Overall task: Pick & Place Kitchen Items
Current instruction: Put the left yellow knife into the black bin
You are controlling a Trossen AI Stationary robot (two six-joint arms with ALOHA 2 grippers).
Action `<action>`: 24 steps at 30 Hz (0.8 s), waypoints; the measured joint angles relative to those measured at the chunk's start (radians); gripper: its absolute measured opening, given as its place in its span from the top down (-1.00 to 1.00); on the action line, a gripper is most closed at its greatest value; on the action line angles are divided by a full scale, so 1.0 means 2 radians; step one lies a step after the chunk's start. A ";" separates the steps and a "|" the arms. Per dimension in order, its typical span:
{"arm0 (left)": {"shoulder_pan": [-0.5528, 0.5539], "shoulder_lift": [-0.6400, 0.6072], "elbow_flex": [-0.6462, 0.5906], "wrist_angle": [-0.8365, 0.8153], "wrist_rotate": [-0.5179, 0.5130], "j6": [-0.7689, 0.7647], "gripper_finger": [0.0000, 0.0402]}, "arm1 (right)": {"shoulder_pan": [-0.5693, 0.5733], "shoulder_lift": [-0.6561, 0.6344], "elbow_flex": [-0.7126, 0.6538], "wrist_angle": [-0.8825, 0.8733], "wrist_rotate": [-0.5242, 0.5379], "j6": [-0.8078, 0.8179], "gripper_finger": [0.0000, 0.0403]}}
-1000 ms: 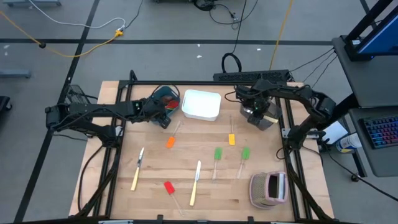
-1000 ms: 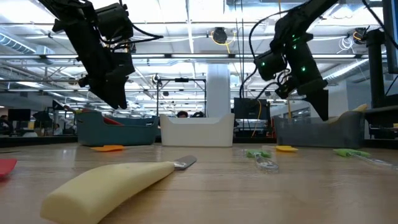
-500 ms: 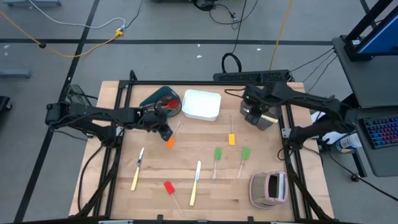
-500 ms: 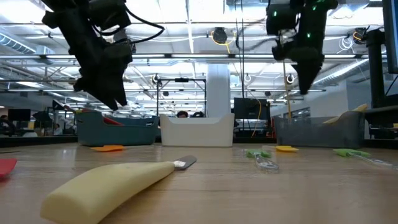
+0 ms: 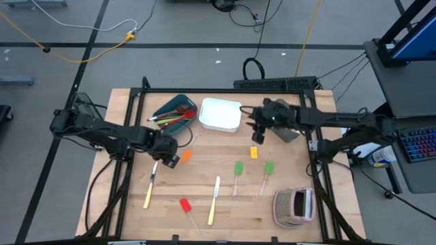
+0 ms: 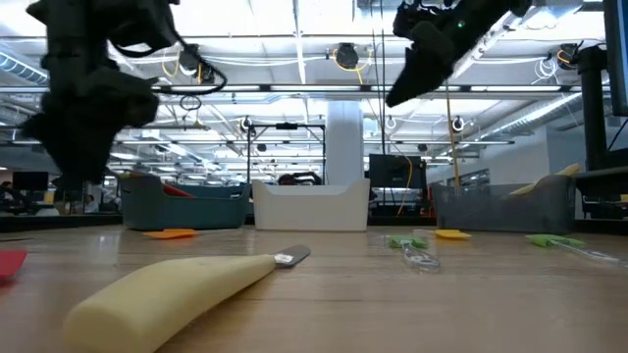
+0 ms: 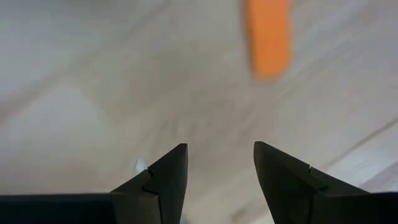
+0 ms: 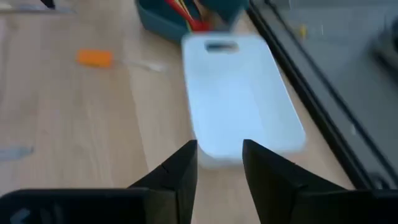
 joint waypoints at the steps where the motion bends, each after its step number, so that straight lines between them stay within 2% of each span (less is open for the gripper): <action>1: -0.009 0.000 0.000 -0.012 0.007 -0.019 0.07 | 0.005 0.000 -0.015 0.034 0.000 -0.008 0.41; 6: -0.068 0.000 0.000 -0.047 0.027 -0.093 0.07 | 0.032 0.000 -0.093 0.199 0.000 -0.030 0.41; 13: -0.182 0.000 0.000 -0.046 0.048 -0.160 0.07 | 0.057 0.000 -0.191 0.412 -0.001 -0.059 0.41; 15: -0.214 0.000 0.000 -0.046 0.047 -0.200 0.07 | 0.060 0.000 -0.204 0.444 -0.012 -0.059 0.41; 19: -0.271 0.001 0.000 -0.044 0.045 -0.294 0.07 | 0.060 0.000 -0.213 0.473 -0.071 -0.058 0.41; 24: -0.322 0.016 0.000 -0.041 0.009 -0.364 0.07 | 0.060 0.000 -0.213 0.474 -0.103 -0.058 0.41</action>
